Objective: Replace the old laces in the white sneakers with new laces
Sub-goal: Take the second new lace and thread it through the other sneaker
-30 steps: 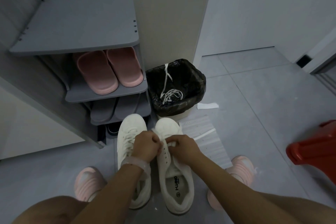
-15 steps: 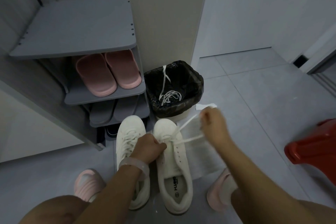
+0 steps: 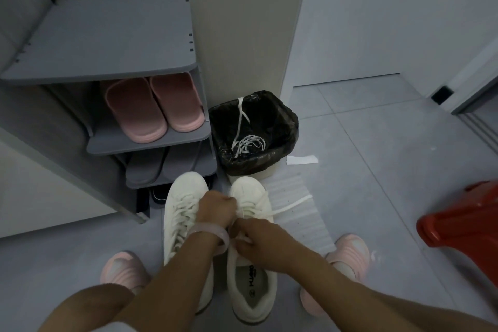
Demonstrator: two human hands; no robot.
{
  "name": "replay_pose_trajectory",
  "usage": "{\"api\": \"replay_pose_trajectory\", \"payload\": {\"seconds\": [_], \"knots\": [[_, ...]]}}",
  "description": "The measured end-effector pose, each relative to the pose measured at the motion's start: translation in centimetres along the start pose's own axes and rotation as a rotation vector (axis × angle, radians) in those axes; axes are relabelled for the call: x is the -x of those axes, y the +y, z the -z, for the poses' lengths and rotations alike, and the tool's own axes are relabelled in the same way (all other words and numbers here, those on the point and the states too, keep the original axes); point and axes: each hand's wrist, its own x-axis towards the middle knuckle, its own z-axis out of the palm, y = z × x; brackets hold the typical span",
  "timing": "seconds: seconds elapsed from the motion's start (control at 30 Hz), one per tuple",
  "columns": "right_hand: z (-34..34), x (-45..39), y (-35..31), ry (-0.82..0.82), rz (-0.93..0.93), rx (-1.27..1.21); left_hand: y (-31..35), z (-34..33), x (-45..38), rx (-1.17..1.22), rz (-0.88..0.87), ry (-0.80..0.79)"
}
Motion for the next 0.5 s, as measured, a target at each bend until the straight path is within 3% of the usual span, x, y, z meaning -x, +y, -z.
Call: {"api": "replay_pose_trajectory", "payload": {"seconds": [0.07,0.2,0.3,0.4,0.5], "knots": [[0.0,-0.1,-0.4,-0.030,-0.022,0.035,1.2,0.0,-0.3,0.158,0.076,-0.038],[0.4,-0.2,-0.5,-0.082,-0.050,0.004,4.1,0.9,-0.4,0.615,0.209,-0.336],[0.5,-0.3,-0.5,-0.106,-0.070,-0.028,5.5,2.3,0.4,0.798,0.028,-0.301],[0.5,-0.3,-0.2,-0.117,-0.085,-0.054,6.6,4.9,1.6,0.715,-0.213,-0.239],[0.6,-0.5,0.0,-0.102,-0.062,-0.129,6.1,8.5,1.7,0.356,-0.268,-0.056]]}}
